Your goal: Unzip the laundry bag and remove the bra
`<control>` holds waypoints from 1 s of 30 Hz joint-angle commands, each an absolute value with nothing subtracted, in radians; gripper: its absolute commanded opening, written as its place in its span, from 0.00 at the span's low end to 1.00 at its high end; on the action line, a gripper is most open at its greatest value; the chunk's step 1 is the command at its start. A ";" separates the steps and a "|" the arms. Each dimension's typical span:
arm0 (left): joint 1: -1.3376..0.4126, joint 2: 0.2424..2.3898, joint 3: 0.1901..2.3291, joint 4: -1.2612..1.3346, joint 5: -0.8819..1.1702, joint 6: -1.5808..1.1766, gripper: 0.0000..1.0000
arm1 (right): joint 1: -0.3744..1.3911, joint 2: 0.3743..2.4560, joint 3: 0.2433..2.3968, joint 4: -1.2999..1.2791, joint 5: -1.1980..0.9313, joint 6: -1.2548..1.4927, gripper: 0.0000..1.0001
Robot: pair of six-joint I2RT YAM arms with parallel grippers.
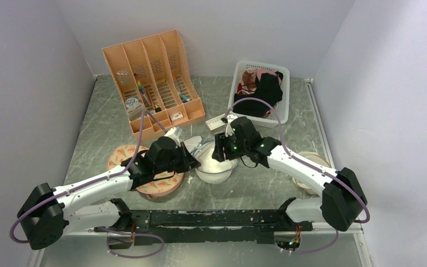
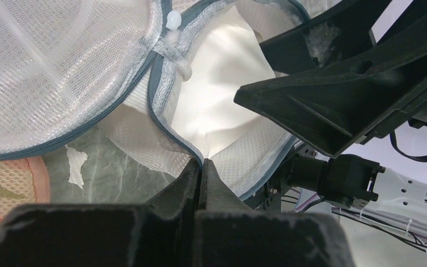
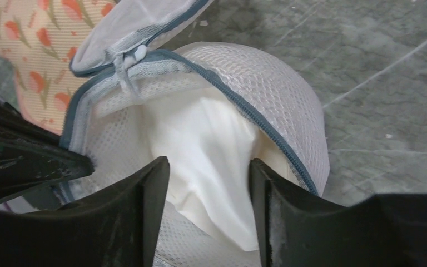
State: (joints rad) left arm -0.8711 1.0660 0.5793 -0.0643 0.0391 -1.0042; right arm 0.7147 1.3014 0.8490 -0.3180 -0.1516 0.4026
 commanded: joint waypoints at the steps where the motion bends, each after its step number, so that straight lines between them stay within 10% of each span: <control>1: -0.875 1.070 0.591 -0.023 0.071 -1.006 0.07 | 0.719 1.238 0.806 -0.223 -0.226 0.469 0.50; 30: -0.886 1.069 0.595 -0.037 0.071 -1.005 0.07 | 0.720 1.031 0.682 0.009 -0.316 0.587 0.00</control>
